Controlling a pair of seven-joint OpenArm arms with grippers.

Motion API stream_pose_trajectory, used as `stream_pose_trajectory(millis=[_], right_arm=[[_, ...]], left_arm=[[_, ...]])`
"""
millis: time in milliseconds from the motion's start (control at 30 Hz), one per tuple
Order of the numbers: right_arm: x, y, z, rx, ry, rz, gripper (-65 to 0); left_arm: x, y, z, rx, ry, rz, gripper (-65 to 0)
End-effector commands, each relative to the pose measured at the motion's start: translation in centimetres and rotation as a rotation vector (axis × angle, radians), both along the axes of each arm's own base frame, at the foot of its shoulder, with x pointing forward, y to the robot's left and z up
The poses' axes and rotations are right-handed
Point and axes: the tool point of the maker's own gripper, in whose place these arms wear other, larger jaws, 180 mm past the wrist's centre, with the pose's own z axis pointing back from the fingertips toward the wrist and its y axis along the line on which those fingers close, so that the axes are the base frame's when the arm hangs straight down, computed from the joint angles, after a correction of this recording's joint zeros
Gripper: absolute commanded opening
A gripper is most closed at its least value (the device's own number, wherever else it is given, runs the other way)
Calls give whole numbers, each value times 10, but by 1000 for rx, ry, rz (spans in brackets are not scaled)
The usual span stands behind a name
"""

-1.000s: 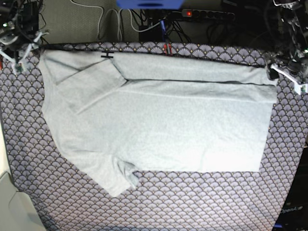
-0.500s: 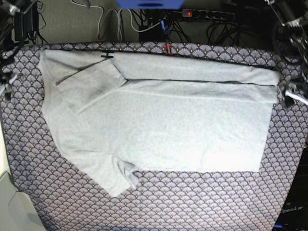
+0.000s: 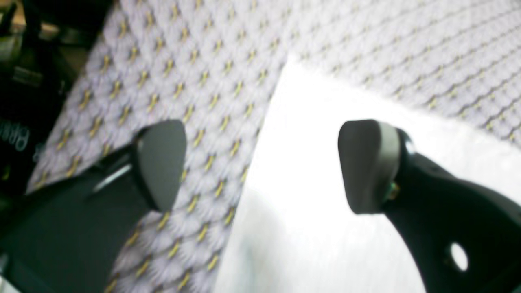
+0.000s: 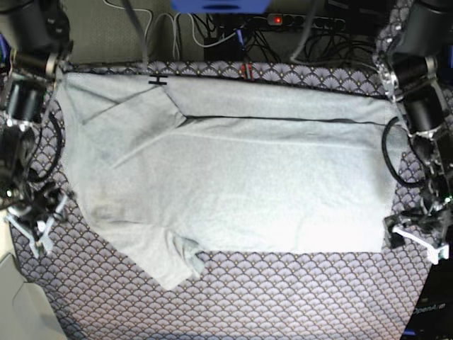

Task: Fold the T-shirt properly
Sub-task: 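Release the edge and move both grippers down to the shirt's middle sides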

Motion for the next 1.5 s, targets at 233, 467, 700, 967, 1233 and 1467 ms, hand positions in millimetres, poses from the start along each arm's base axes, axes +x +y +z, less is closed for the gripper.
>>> stream_pose_trajectory(millis=[233,467,700,967,1233,1467], right_arm=[[58,-1,8,169,-139,-71,-376],[71,-10,-9,169,-184,-176,-373],[70,-7,-17,189,-186,-181,-373],[67,0,-26,195,-163,-175,-373],[66,27,-38,225,-113,-154,-373],[55,31,-54,229,-84,-152,-373]], left_arm=[[31,-12,-26,-1,-34,-3,-72],[31,12,-44,-2,-22,185,-69],[35,9,-40,-1,-36,182,-69],[34,9,-42,-2,-27,181,-69],[33,10,-42,-2,-24,182,-69],[25,11,-52,2,-4,183,-69]])
